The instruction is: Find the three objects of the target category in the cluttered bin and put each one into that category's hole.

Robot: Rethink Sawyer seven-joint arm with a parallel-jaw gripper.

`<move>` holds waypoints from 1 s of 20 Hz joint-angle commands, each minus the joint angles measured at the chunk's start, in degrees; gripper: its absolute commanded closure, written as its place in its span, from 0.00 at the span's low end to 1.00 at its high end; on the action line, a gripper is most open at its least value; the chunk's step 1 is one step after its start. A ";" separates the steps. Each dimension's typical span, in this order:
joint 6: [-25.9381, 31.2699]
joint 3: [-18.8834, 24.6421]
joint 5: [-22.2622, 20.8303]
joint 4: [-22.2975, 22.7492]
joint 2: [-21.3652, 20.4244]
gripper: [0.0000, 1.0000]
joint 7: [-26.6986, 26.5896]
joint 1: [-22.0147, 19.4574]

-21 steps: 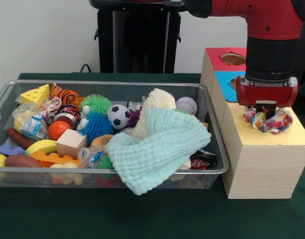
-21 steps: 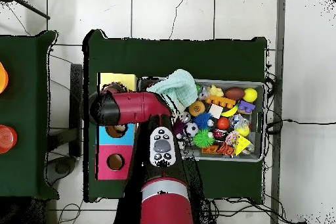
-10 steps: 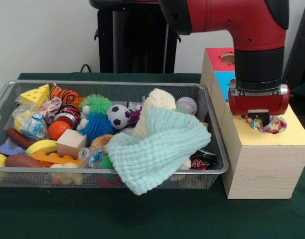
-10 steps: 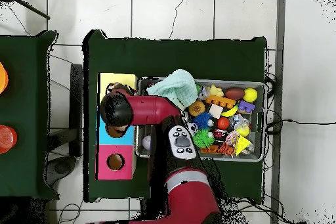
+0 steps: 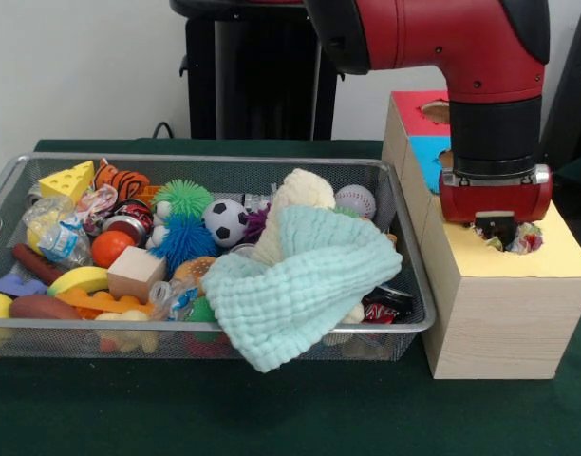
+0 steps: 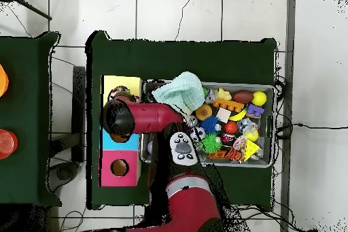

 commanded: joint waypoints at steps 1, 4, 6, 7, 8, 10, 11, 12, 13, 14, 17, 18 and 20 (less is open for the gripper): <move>11.70 -5.28 1.02 1.04 2.92 1.00 7.83 4.24; 15.24 -5.70 1.28 2.37 2.01 1.00 7.17 4.90; 15.77 -4.21 1.35 4.54 1.69 1.00 5.90 3.94; 15.21 -2.88 1.38 6.03 1.64 1.00 5.22 3.03; 13.27 -1.13 1.46 7.85 1.85 1.00 5.11 1.81; 8.80 1.52 1.17 10.77 2.37 1.00 5.30 0.15; 6.28 2.42 0.80 11.87 2.67 1.00 5.61 -0.30; 3.82 3.82 0.56 13.02 3.12 1.00 5.97 -1.25; 2.40 4.45 0.25 13.39 3.52 1.00 6.22 -1.54; 1.46 5.02 0.05 13.76 3.82 1.00 6.40 -1.87; -0.76 6.58 -0.54 14.56 4.55 1.00 6.71 -2.75; -1.26 6.77 -0.71 14.71 4.69 1.00 6.78 -2.82; -1.68 7.21 -0.90 14.90 4.88 1.00 6.61 -3.05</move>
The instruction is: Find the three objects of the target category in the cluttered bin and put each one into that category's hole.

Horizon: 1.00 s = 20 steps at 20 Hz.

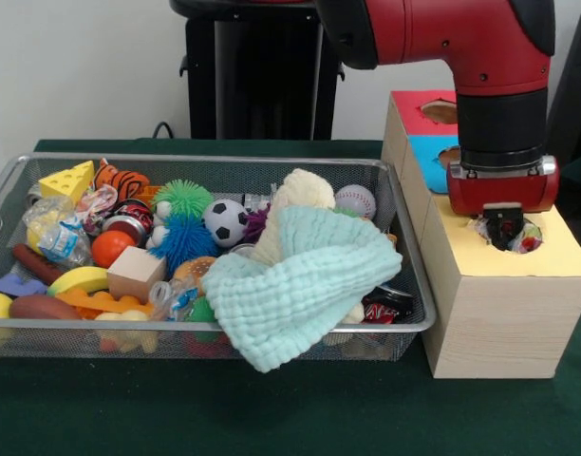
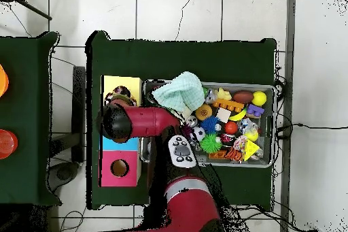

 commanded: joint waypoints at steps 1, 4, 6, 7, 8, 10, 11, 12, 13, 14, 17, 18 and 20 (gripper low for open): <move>1.09 5.47 -1.62 11.88 5.75 1.00 6.50 -2.25; 3.27 4.16 -0.88 11.10 4.95 1.00 6.22 -1.18; 5.69 1.82 -0.45 9.71 3.93 1.00 6.13 0.54; 7.17 1.03 -0.18 9.06 3.48 1.00 6.03 1.02; 8.27 0.15 0.12 8.60 3.07 1.00 6.23 1.62; 11.15 -2.65 0.36 6.75 2.23 1.00 6.22 3.55; 12.57 -3.83 0.47 5.93 1.88 1.00 6.17 4.35; 14.10 -4.49 0.49 5.22 1.71 1.00 5.76 4.69; 15.88 -5.18 0.31 4.23 1.68 1.00 5.12 5.08; 16.77 -5.55 0.23 3.68 1.78 1.00 4.78 5.22; 15.96 -3.32 -0.15 4.04 2.62 1.00 3.26 3.10; 14.04 -1.51 -0.09 5.41 3.06 1.00 3.24 1.69; 11.73 0.13 0.04 7.62 3.44 1.00 3.97 0.46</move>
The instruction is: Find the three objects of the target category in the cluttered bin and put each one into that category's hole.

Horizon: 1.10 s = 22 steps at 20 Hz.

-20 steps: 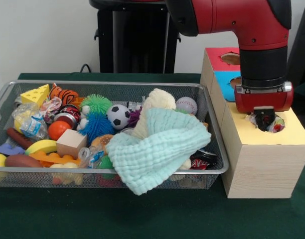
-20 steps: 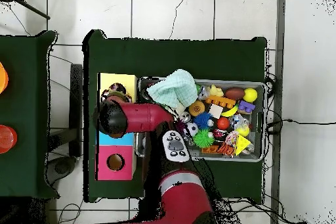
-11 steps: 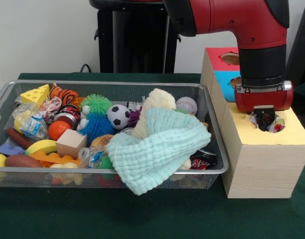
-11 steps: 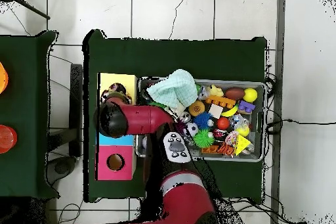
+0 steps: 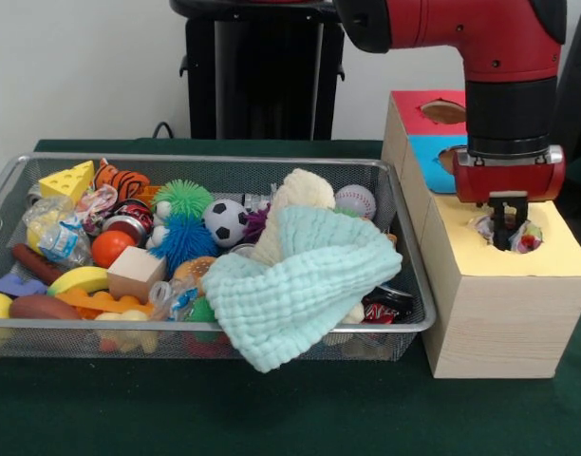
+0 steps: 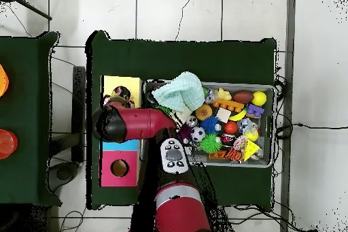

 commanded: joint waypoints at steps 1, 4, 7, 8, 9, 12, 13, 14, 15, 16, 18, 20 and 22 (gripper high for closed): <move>8.14 3.30 -0.09 8.99 4.77 1.00 4.71 -2.74; 5.09 6.90 0.73 13.12 5.52 1.00 6.07 -5.76; 2.73 13.03 1.54 16.60 7.88 1.00 6.16 -11.06; 2.36 15.01 1.60 17.41 8.92 1.00 5.82 -12.78; 2.30 16.89 1.92 17.97 10.08 1.00 5.68 -14.48; 2.69 21.11 2.16 18.89 13.21 1.00 4.73 -18.32; 1.48 21.45 1.75 19.05 13.60 1.00 5.05 -18.62; 1.11 21.91 1.70 19.21 14.09 1.00 5.21 -19.07; 0.73 22.37 1.66 19.37 14.59 1.00 5.36 -19.52; 0.81 23.04 1.92 19.63 15.27 1.00 5.52 -20.20; -0.41 22.70 2.22 19.90 15.18 1.00 7.07 -19.96; -1.48 22.78 1.88 19.97 15.42 1.00 7.44 -20.07; -3.55 22.54 1.22 20.07 15.28 1.00 8.07 -19.84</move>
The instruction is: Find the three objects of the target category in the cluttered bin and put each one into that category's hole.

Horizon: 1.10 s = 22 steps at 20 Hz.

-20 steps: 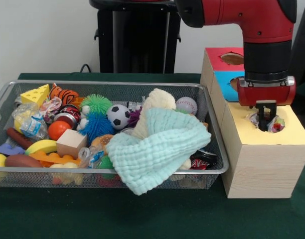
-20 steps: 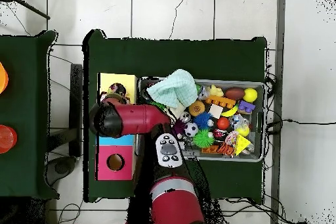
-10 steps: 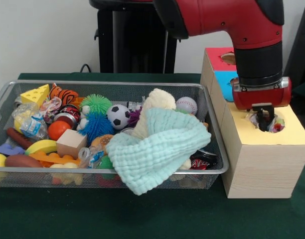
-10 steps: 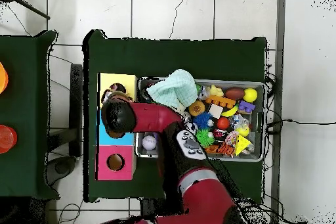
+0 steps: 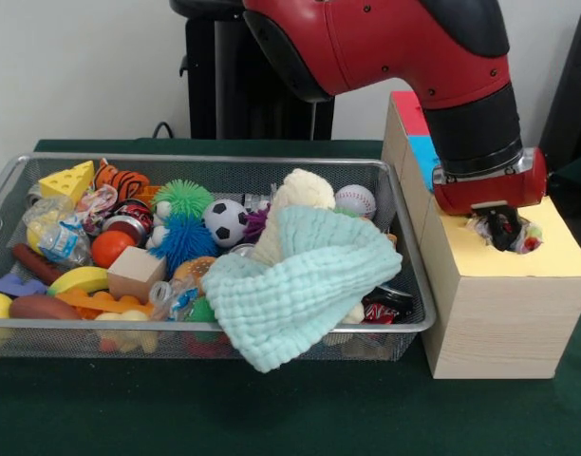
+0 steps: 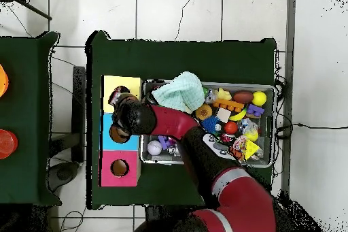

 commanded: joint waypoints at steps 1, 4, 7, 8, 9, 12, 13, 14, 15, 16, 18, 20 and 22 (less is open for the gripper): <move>-2.97 1.58 -2.03 12.48 11.80 1.00 8.84 0.38; -9.04 -2.29 -2.45 12.64 9.37 1.00 12.05 4.35; -16.50 -10.45 0.03 12.41 6.03 1.00 16.59 12.59; -17.23 -11.52 1.34 12.59 5.74 1.00 17.26 13.84; -17.96 -12.60 2.66 12.77 5.45 1.00 17.92 15.09; -18.43 -18.82 8.06 12.14 4.55 1.00 17.36 21.41; -18.70 -21.38 10.09 11.77 4.34 1.00 16.73 23.93; -18.90 -23.11 12.28 11.79 4.29 1.00 16.38 25.75; -19.48 -24.05 13.91 12.00 4.26 1.00 16.03 26.80; -20.28 -26.31 16.62 12.07 4.33 1.00 15.68 29.27; -20.68 -27.12 19.33 12.67 4.26 1.00 15.07 30.47; -21.77 -26.20 19.42 13.19 4.34 1.00 14.14 29.62; -22.46 -25.07 19.21 13.59 4.57 1.00 13.61 28.68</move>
